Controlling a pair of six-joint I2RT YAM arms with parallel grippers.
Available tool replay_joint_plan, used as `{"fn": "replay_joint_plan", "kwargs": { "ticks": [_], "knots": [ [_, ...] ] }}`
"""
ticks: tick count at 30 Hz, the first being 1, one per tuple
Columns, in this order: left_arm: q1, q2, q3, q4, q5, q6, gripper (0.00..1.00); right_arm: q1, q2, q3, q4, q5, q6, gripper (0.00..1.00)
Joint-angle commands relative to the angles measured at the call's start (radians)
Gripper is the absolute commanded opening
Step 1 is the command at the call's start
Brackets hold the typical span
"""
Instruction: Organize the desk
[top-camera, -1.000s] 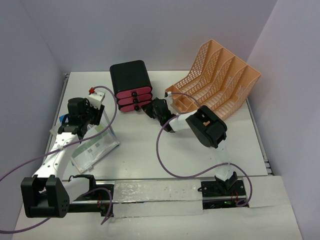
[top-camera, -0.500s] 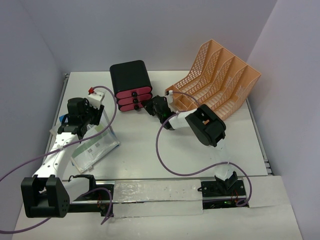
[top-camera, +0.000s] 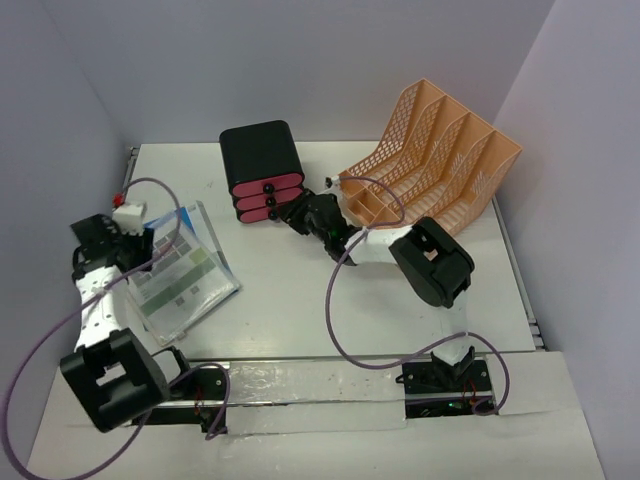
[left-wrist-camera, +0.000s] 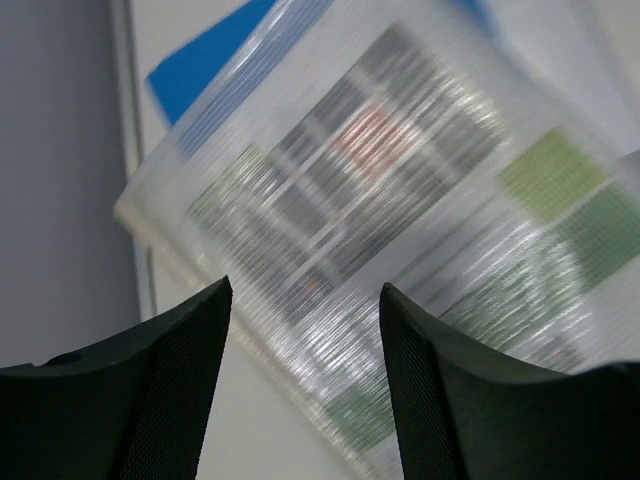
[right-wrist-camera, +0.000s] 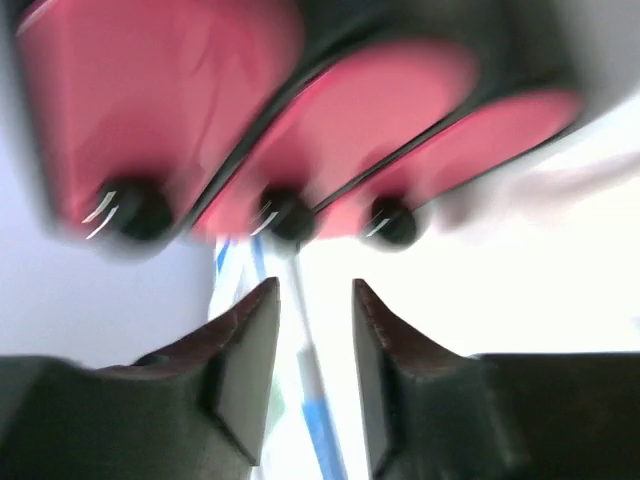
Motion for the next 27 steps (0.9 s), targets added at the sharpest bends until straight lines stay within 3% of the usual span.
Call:
{"fn": "replay_joint_plan", "kwargs": {
  "ticks": [1, 3, 4, 6, 8, 22, 26, 27],
  "knots": [
    [0.252, 0.029, 0.002, -0.144, 0.169, 0.161, 0.69, 0.119, -0.056, 0.049, -0.107, -0.092, -0.173, 0.50],
    [0.303, 0.074, 0.003, -0.161, 0.204, 0.196, 0.68, 0.159, -0.015, 0.093, -0.154, -0.157, -0.195, 0.63],
    [0.327, 0.092, 0.004, -0.168, 0.213, 0.200, 0.68, 0.163, -0.011, 0.106, -0.164, -0.165, -0.197, 0.64],
    [0.384, 0.134, 0.002, -0.170, 0.225, 0.222, 0.68, 0.200, 0.033, 0.141, -0.182, -0.227, -0.216, 0.80],
    [0.409, 0.154, -0.003, -0.157, 0.220, 0.226, 0.68, 0.223, 0.073, 0.181, -0.202, -0.257, -0.227, 0.81],
    [0.415, 0.195, -0.037, -0.064, 0.180, 0.182, 0.68, 0.272, 0.236, 0.258, -0.216, -0.389, -0.200, 0.67],
    [0.415, 0.193, -0.043, -0.064, 0.180, 0.185, 0.68, 0.277, 0.223, 0.228, -0.179, -0.378, -0.194, 0.57],
    [0.415, 0.190, -0.044, -0.064, 0.182, 0.186, 0.69, 0.278, 0.212, 0.205, -0.164, -0.383, -0.190, 0.49]
  ]
}}
